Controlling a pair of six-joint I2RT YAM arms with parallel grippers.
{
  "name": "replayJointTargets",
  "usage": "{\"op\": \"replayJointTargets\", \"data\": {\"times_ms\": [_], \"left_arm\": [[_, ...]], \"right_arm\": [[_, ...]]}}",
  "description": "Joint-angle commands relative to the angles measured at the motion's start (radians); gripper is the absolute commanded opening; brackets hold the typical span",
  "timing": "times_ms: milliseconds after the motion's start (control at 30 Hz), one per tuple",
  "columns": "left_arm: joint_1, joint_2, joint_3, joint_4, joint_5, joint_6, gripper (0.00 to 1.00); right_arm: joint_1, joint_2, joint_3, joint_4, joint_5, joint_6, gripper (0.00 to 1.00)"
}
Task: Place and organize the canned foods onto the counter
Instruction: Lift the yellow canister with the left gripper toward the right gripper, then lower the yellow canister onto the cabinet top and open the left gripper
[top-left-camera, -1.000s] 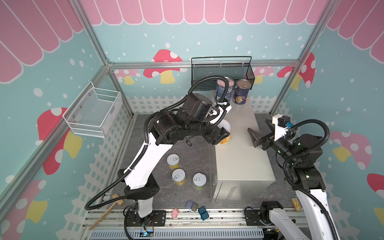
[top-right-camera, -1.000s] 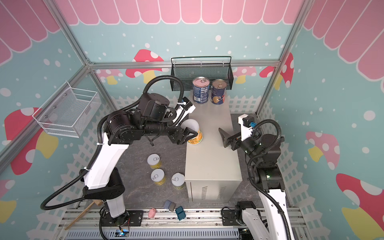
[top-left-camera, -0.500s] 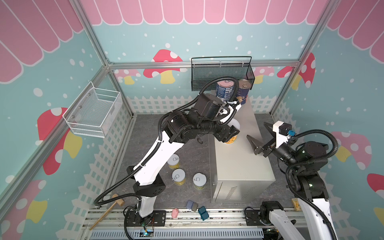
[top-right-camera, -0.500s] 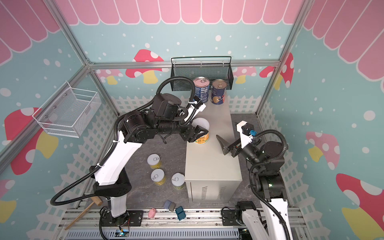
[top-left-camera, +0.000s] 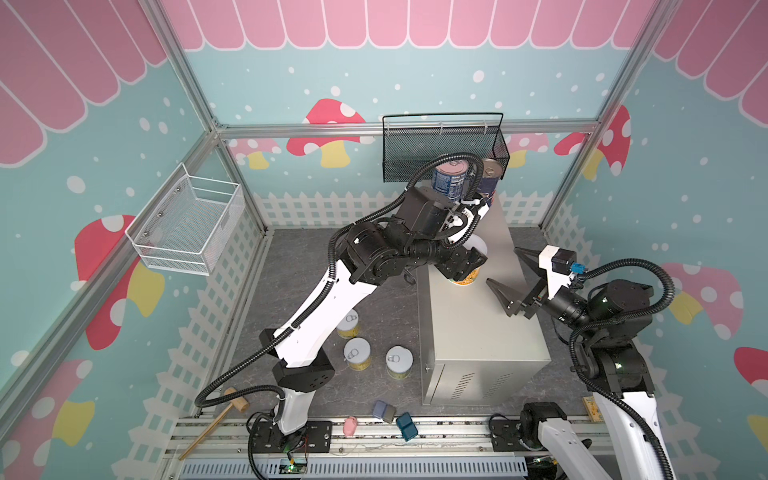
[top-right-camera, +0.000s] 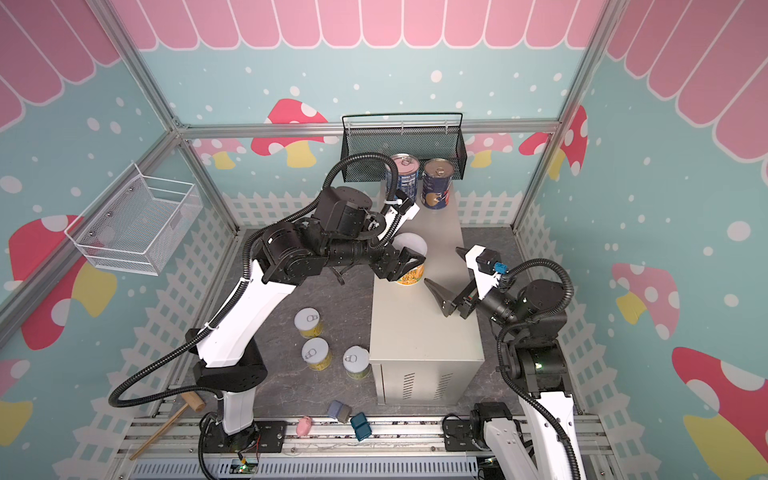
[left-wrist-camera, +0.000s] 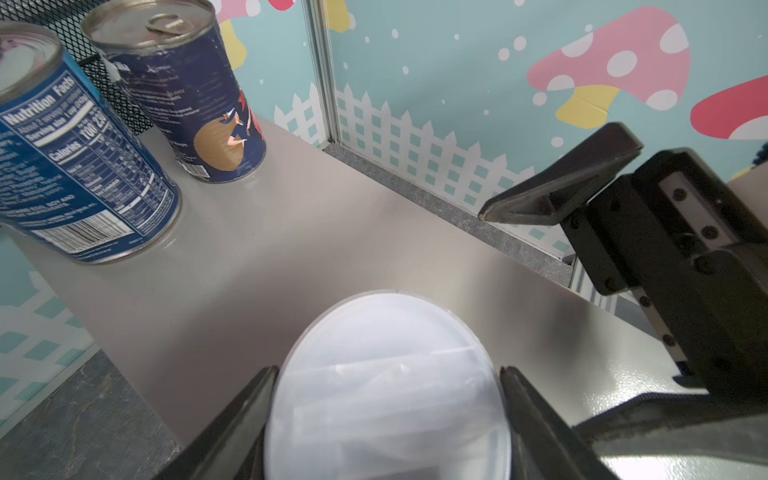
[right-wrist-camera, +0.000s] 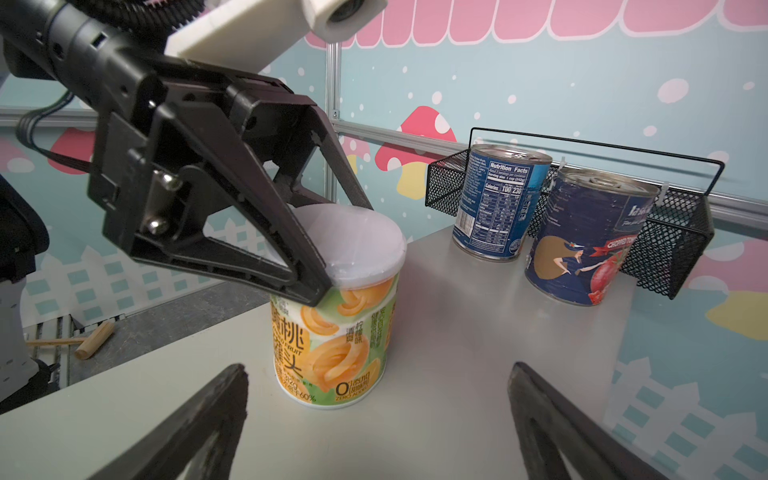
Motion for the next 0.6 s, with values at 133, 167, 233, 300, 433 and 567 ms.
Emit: {"op": "replayJointTargets", "data": {"times_ms": [133, 167, 233, 300, 433, 567], "left_arm": [[0.056, -0.198, -0.219, 0.19, 0.051, -0.041, 0.8], [0.062, -0.222, -0.251, 0.205, 0.056, -0.044, 0.8], [0.08, -0.271, -0.319, 0.24, 0.07, -0.053, 0.81], [0.096, -0.313, -0.385, 0.27, 0.075, -0.061, 0.83], [0.132, -0.39, -0.519, 0.358, 0.142, -0.082, 0.89], [0.139, -0.402, -0.553, 0.382, 0.185, -0.087, 0.9]], "right_arm": [[0.008, 0.045, 0.032, 0.083, -0.088, 0.041, 0.99], [0.01, 0.05, 0.037, 0.086, -0.092, 0.042, 0.99], [0.016, 0.072, 0.049, 0.092, -0.105, 0.047, 0.99], [0.027, 0.093, 0.057, 0.105, -0.114, 0.053, 0.99], [0.064, 0.119, 0.075, 0.116, -0.097, 0.053, 0.99], [0.098, 0.13, 0.083, 0.111, -0.067, 0.043, 0.99]]}}
